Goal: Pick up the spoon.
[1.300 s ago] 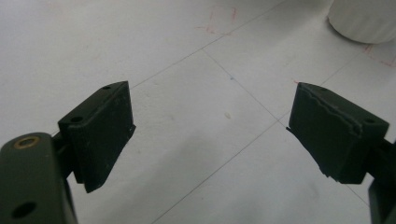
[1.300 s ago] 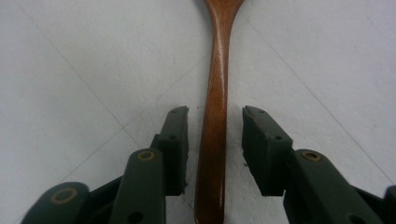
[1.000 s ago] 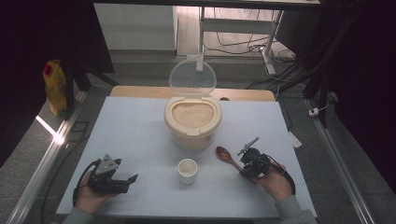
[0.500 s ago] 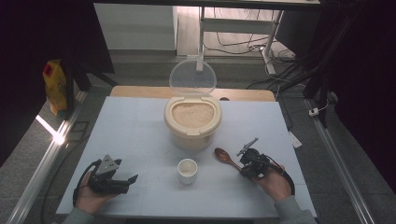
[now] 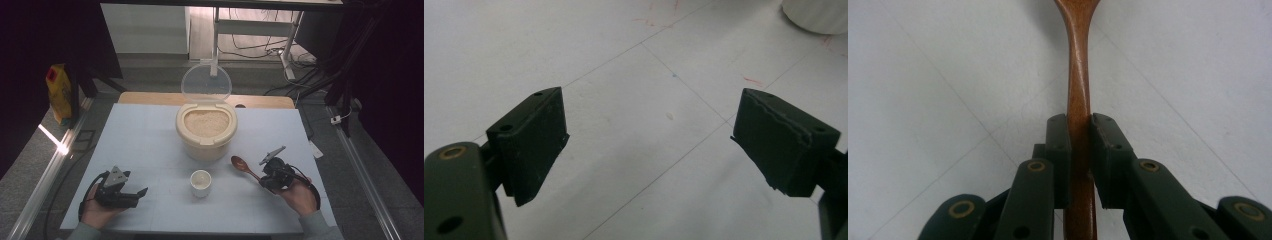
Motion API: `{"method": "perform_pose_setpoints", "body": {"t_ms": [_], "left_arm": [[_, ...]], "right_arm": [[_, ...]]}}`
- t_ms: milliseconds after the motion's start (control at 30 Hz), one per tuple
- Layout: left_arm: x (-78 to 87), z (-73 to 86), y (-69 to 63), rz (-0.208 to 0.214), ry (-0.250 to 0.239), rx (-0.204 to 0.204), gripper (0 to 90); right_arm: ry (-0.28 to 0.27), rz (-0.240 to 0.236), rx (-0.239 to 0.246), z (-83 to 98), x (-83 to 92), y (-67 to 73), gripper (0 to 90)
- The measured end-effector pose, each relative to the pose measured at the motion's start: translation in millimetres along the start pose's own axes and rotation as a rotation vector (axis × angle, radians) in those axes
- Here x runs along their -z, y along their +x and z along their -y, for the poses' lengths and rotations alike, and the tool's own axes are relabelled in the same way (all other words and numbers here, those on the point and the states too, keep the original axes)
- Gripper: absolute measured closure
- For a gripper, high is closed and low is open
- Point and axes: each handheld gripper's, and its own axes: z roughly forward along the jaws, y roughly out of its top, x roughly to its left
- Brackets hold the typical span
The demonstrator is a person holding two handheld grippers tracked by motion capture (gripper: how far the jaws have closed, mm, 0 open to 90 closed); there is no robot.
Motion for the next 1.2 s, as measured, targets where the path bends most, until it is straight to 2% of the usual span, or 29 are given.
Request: {"method": "perform_pose_setpoints", "body": {"t_ms": [433, 667, 900, 967, 1000, 1167, 1200], "left_arm": [[-0.3, 0.1, 0.3, 0.001, 0.001, -0.001, 14.1], [-0.5, -0.4, -0.4, 0.006, 0.002, -0.006, 14.2], [-1.3, -2.7, -2.7, 0.017, 0.002, -0.017, 14.9], [-1.8, -3.9, -4.1, 0.019, 0.002, -0.022, 14.9], [-2.1, -4.6, -4.9, 0.021, 0.003, -0.026, 14.9], [-2.7, -7.3, -7.2, 0.030, 0.000, -0.028, 15.0], [-2.2, -8.5, -7.8, 0.033, -0.001, -0.032, 15.2]], "right_arm": [[-0.065, -0.041, 0.021, 2.9, 18.8, 4.4, 78.6], [-0.092, -0.064, 0.058, 1.1, 26.3, 10.8, 78.7], [-0.131, -0.125, 0.115, -6.7, 35.9, 26.9, 78.6], [-0.132, -0.130, 0.126, -7.7, 36.2, 28.8, 78.6], [-0.134, -0.140, 0.151, -11.3, 36.5, 35.0, 78.6], [-0.136, -0.148, 0.188, -17.8, 35.6, 45.2, 78.7], [-0.132, -0.154, 0.208, -21.5, 34.7, 50.0, 78.6]]}}
